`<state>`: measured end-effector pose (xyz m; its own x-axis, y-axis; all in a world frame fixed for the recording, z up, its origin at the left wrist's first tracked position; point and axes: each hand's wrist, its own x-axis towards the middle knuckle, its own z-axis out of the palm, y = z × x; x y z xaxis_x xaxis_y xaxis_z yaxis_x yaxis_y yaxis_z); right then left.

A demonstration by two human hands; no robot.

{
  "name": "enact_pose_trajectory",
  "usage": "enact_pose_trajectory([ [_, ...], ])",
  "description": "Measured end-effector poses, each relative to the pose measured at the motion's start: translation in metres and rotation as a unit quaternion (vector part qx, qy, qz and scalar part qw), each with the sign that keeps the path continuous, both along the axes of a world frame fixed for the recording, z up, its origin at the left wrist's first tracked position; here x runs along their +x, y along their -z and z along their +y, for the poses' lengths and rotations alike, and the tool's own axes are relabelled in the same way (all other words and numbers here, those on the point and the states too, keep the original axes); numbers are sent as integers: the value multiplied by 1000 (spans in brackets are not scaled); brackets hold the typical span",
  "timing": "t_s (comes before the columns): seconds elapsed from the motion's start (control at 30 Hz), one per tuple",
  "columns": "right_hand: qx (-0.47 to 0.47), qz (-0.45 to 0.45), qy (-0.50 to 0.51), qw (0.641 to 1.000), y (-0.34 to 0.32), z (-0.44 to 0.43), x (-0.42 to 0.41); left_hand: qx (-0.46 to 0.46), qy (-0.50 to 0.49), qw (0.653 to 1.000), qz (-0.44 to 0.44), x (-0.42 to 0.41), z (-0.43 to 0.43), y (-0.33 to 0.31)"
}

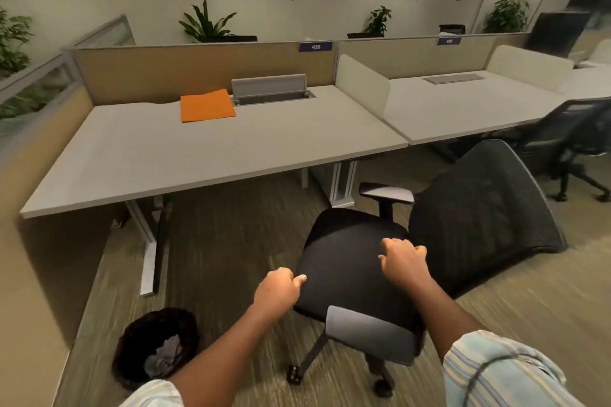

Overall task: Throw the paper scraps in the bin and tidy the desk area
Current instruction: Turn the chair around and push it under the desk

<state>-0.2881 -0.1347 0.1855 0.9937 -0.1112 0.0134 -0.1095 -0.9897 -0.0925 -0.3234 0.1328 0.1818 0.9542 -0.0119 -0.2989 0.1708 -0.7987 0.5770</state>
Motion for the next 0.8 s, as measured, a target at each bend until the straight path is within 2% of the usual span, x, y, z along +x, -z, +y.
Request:
enact_pose_trajectory([
  [0.27,-80,-97,61,990,-74,-118,6,-3,80,996,-29,19,-111,-25],
  [0.43,-81,-138,98,982,-105,-196,24,-17,121,992,-23,34,-197,-38],
  [0.53,-24,-163,130,978,-114,-239,39,-63,133,989,-22,36,-252,-46],
  [0.63,60,-175,159,970,-113,-283,59,-93,150,982,-72,35,-309,-60],
  [0.8,234,-98,189,949,-105,-339,96,-79,195,970,-123,27,-397,-84],
])
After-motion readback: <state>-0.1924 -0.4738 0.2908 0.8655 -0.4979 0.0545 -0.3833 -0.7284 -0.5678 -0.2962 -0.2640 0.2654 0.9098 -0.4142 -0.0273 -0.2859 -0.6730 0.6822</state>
